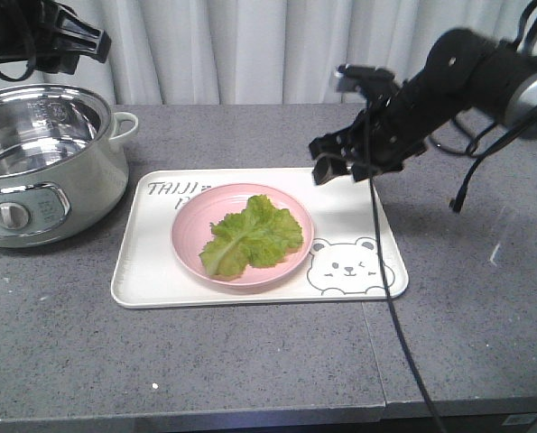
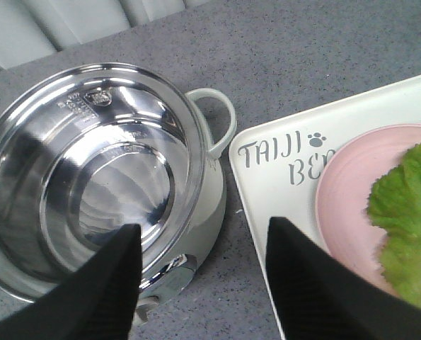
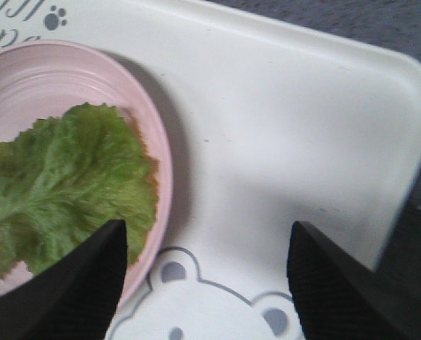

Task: Transfer vegetables to tray and serve
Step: 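Lower both grippers to the tray's short edges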

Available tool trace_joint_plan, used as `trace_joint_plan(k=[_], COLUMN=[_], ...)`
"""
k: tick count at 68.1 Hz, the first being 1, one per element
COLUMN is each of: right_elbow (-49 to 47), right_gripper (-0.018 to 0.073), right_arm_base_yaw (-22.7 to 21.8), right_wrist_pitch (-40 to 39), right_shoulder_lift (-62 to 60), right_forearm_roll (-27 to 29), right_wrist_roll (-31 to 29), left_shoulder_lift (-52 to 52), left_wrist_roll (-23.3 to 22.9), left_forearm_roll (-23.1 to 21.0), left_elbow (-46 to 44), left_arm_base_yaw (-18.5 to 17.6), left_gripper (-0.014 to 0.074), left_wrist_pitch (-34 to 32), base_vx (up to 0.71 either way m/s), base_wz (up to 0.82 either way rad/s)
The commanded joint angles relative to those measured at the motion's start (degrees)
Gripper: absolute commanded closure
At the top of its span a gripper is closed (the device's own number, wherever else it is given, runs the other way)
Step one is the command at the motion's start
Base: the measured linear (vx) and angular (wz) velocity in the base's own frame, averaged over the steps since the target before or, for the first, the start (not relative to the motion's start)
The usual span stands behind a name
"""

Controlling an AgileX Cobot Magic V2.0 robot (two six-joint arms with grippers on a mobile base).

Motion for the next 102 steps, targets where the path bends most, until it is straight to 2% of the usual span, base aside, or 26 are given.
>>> trace_joint_plan(k=[1, 11, 21, 28, 36, 46, 53, 62, 81, 102], right_elbow=[-4.4, -6.0, -3.8, -1.9, 0.3, 2.7, 3.8, 3.8, 3.8, 3.8], right_gripper=[0.0098, 0.0098, 0.0098, 0.0098, 0.0098, 0.0098, 0.0098, 0.0098, 0.0098, 0.0098], right_arm_base_yaw=[-0.3, -0.3, -0.3, -0.5, -3.2, -7.9, -9.5, -9.6, -9.3, -9.3], right_wrist_pitch=[3.9, 12.2, 12.9, 12.9, 12.9, 12.9, 12.9, 12.9, 12.9, 12.9], right_shoulder_lift=[-4.7, -4.7, -4.6, -4.2, -3.9, -3.9, -3.9, -3.2, -0.5, 1.9], right_forearm_roll=[-8.5, -18.3, -18.5, -18.3, -14.2, -6.2, -1.8, -2.2, -1.7, 0.5], right_wrist_roll=[5.9, 10.1, 11.2, 11.4, 11.1, 9.3, 6.4, 5.6, 5.4, 3.7], left_shoulder_lift=[-1.0, 0.5, 2.1, 2.6, 2.6, 2.6, 2.6, 2.6, 4.7, 7.2], left_wrist_roll=[-1.6, -2.0, -2.0, -2.0, -2.0, -2.0, -2.0, -2.0, -2.0, -2.0], left_forearm_roll=[-3.5, -6.9, -7.6, -10.5, -13.8, -14.3, -14.4, -14.8, -15.5, -16.3], left_elbow=[-0.6, 6.1, 14.4, 19.2, 23.1, 25.4, 26.1, 27.3, 27.7, 28.1], left_arm_base_yaw=[2.2, 4.4, 4.5, 4.5, 4.5, 4.5, 5.0, 5.1, 5.1, 5.1], left_gripper=[0.0220, 0.0220, 0.0220, 0.0220, 0.0220, 0.0220, 0.0220, 0.0220, 0.0220, 0.0220], left_wrist_pitch=[-1.2, -1.2, -1.6, -4.1, -7.7, -10.6, -11.2, -13.0, -12.3, -13.7], base_vx=[0.00, 0.00, 0.00, 0.00, 0.00, 0.00, 0.00, 0.00, 0.00, 0.00], base_wz=[0.00, 0.00, 0.00, 0.00, 0.00, 0.00, 0.00, 0.00, 0.00, 0.00])
